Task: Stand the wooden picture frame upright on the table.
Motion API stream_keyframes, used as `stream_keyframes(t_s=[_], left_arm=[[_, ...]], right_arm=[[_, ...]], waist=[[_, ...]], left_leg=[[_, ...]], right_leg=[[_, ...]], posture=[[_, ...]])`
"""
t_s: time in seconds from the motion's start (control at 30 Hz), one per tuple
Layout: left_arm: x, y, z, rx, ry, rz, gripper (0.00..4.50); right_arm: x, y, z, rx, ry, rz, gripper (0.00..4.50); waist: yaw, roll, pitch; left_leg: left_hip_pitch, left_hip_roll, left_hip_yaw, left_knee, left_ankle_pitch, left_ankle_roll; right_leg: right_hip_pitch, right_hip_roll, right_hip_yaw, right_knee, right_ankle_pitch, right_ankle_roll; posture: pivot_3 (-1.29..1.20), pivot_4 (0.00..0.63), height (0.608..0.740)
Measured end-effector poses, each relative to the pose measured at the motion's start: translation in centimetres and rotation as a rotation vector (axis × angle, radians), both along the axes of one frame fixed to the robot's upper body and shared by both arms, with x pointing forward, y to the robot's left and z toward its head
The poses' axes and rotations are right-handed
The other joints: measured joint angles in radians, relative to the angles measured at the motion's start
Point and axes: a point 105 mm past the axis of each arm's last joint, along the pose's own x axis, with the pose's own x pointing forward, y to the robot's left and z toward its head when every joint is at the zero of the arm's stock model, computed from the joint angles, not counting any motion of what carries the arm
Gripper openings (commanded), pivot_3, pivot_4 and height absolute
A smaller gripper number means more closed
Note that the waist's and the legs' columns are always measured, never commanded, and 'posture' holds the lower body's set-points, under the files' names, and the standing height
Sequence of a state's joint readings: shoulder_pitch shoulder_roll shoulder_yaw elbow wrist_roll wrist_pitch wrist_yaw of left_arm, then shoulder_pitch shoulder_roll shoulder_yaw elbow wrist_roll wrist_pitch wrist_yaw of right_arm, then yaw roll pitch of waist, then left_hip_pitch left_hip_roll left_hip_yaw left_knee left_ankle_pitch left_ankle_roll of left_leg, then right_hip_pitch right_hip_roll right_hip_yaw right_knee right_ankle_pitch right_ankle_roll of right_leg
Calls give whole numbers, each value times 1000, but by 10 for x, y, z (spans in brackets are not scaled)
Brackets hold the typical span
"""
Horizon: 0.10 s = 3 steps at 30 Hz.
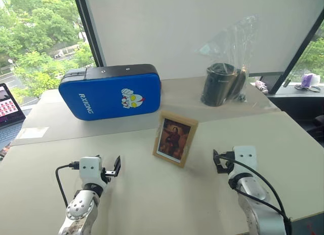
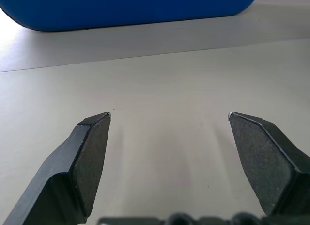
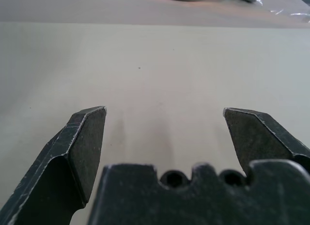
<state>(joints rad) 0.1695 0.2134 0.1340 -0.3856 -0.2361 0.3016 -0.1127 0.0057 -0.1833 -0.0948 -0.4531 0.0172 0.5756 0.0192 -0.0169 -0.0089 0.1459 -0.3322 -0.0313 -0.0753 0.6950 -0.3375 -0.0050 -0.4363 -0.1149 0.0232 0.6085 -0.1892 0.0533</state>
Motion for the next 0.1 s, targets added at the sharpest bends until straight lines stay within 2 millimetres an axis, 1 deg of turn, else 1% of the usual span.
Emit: stream_keyframes(t_s=[0.1], left_arm=[[0, 0, -1, -1, 5, -4, 4180]], right_arm=[[1, 0, -1, -8, -2, 5, 4486]], waist=[[1, 0, 0]], left_leg=[[-1, 0, 0, 0, 0, 0]], right_leg=[[0, 0, 0, -1, 0, 0]], posture=[[0, 150, 740]])
